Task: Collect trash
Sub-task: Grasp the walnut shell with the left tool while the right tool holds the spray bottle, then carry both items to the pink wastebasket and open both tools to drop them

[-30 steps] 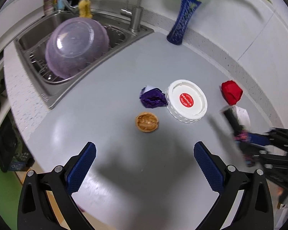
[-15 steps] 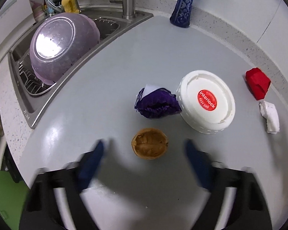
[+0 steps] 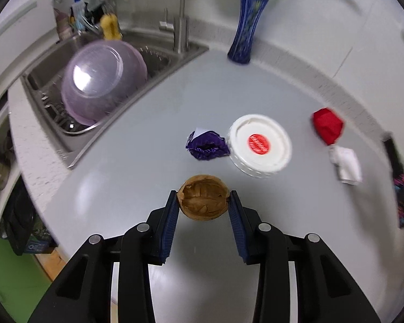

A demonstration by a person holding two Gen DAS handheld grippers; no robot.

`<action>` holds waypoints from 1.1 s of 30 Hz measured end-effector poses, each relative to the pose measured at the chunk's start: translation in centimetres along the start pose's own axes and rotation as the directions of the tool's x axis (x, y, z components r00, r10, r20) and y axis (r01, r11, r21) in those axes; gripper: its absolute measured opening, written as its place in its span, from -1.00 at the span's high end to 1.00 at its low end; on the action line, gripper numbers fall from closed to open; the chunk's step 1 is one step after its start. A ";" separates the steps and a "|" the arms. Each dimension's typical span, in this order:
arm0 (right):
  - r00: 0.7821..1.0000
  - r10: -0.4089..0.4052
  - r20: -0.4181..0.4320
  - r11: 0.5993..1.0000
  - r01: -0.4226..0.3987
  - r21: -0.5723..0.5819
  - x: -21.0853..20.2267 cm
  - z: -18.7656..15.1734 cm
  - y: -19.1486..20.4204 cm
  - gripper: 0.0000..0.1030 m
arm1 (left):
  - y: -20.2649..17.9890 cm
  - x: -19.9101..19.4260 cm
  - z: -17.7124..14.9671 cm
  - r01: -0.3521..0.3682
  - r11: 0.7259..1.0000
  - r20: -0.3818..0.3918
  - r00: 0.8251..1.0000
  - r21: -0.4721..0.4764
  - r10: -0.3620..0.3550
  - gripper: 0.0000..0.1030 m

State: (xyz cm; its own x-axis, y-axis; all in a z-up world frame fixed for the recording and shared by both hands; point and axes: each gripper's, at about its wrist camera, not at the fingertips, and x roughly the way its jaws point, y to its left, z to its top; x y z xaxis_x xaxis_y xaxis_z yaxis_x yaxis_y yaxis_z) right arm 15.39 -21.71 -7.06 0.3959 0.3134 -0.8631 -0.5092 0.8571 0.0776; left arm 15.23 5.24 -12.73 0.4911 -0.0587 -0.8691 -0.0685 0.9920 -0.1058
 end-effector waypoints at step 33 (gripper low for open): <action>0.892 0.443 -0.093 0.744 -0.423 -0.517 -0.6 -1.4 41.9 0.56 | 23.0 -24.2 -27.1 -0.209 0.831 0.087 0.952 -0.515 0.294 0.28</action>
State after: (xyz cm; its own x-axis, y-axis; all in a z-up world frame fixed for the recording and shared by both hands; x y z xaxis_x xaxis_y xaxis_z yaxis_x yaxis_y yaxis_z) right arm -7.27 13.38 -3.97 0.0568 0.6212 -0.7816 -0.9414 0.2939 0.1652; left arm -21.80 26.41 -7.20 0.5229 0.2452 -0.8164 -0.6070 0.7795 -0.1546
